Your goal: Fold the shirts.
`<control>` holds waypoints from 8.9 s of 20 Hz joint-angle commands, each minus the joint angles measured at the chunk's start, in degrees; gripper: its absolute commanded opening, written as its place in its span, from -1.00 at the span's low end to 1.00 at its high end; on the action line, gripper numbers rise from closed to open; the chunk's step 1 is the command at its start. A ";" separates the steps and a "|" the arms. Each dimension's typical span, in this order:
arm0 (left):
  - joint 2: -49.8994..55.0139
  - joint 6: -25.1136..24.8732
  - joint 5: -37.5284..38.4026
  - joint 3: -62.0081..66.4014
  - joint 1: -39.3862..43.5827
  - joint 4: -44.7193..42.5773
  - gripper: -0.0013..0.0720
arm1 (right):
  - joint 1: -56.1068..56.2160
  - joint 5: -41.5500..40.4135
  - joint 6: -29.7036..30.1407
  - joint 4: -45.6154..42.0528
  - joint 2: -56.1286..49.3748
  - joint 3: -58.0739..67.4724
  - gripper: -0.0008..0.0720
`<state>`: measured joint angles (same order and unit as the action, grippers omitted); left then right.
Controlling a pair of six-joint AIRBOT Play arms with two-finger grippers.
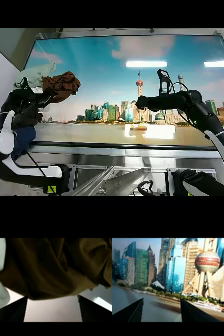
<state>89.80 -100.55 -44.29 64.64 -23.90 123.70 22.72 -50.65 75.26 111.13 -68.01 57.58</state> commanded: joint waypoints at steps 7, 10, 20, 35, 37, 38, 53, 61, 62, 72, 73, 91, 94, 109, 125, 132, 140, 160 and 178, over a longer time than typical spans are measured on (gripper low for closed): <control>13.27 0.50 -9.35 18.45 3.39 0.63 -0.91 | -0.02 -0.02 -0.31 2.10 -0.09 0.17 0.40; 8.48 -0.04 -15.89 18.93 8.61 1.01 -0.91 | -0.13 -0.04 -0.33 2.10 -0.09 1.51 0.40; -16.37 7.45 -13.18 -1.36 49.77 0.96 -0.91 | -9.27 -10.62 1.51 1.70 4.17 3.98 0.40; -25.70 10.08 -26.99 -1.66 26.62 -3.74 0.94 | -21.49 -19.54 11.58 2.16 4.28 -6.62 0.39; -29.22 9.97 -27.26 -10.27 17.66 -3.13 0.94 | -21.53 -16.17 12.17 4.83 2.99 -10.62 0.39; -29.97 8.28 -26.18 -14.56 14.43 -1.42 0.94 | -21.46 -14.32 13.62 6.84 1.57 -12.24 0.39; -4.55 -2.99 -6.88 -15.10 28.39 12.57 0.49 | -16.09 -2.32 22.51 21.79 -13.09 -11.74 -0.41; -0.61 -2.97 -5.18 -13.27 29.18 12.31 -0.91 | -16.09 -0.83 24.65 21.81 -13.07 -11.74 -0.95; -1.62 -2.97 -4.39 -13.27 29.22 12.26 -0.91 | -16.09 -0.85 24.68 21.81 -13.07 -11.74 -0.95; -27.28 -2.99 -5.97 -4.13 30.16 12.50 -0.91 | -16.26 -4.42 28.48 24.13 0.79 7.02 -0.95; -31.34 -2.99 -5.81 -0.50 30.82 12.52 -0.91 | -16.26 -4.35 28.61 24.11 4.55 12.02 -0.95; -30.75 14.75 -24.20 46.29 36.94 -5.03 -0.91 | -16.26 -0.07 35.43 2.86 14.51 46.95 -0.95; -15.17 14.71 -31.80 46.27 36.94 -5.07 -0.91 | -16.26 -3.15 32.83 4.44 -1.99 46.95 -0.95; 31.39 9.90 -24.81 46.45 28.39 7.89 -0.91 | -20.31 -8.11 23.50 20.87 -40.13 47.08 -0.47; 29.68 7.58 -25.42 46.45 25.16 8.55 -0.91 | -30.71 -2.43 11.80 23.21 12.61 -34.71 0.59; 29.68 7.58 -26.82 46.45 25.16 8.52 -0.91 | -27.28 0.02 13.05 23.58 4.48 -35.15 0.59; 29.35 7.58 -27.08 46.45 25.16 11.23 -0.91 | -25.86 9.92 18.34 24.98 0.63 -24.55 -0.82; -5.11 9.73 -21.44 2.86 30.99 -4.94 -0.91 | -30.36 -18.86 22.29 24.11 -46.58 52.72 -0.12; -14.78 6.67 -23.96 -14.67 27.06 -6.38 0.91 | -39.95 -24.94 26.36 11.28 -13.42 -3.80 0.46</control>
<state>80.09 -92.68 -77.43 61.45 0.47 117.14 -16.56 -82.00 99.13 122.54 -87.18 66.83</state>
